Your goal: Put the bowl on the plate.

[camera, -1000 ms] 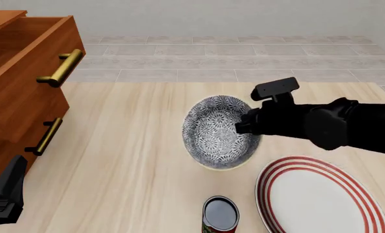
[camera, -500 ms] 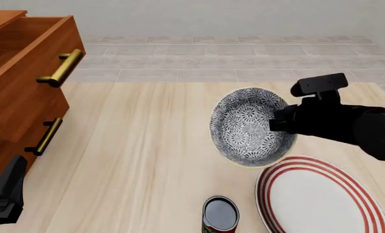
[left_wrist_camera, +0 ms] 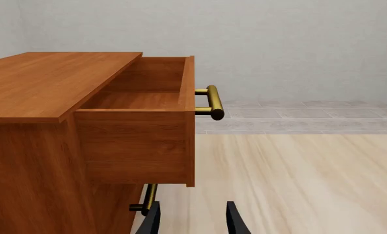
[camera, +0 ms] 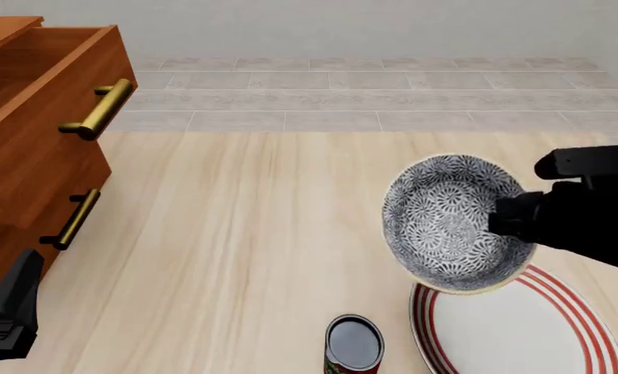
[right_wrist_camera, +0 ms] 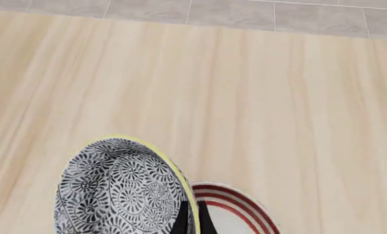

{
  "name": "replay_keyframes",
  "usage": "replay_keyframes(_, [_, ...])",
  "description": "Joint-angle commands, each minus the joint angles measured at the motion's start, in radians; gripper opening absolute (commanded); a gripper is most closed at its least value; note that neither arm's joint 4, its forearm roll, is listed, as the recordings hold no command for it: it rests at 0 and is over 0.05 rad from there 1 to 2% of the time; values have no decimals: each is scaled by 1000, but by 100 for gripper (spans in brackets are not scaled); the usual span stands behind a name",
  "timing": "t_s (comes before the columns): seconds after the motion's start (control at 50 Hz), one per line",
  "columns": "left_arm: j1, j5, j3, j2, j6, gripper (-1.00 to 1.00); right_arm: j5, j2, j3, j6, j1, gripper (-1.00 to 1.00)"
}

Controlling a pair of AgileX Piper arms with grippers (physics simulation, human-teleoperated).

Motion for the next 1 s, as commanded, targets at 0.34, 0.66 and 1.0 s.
replay_keyframes(0.34, [0, 0, 0, 0, 0, 100, 173, -289, 105, 6, -135, -100])
replay_keyframes(0.66, [0, 0, 0, 0, 0, 100, 254, -420, 168, 18, -196, -100])
replay_keyframes(1.0, [0, 0, 0, 0, 0, 100, 261, -469, 234, 33, -232, -100])
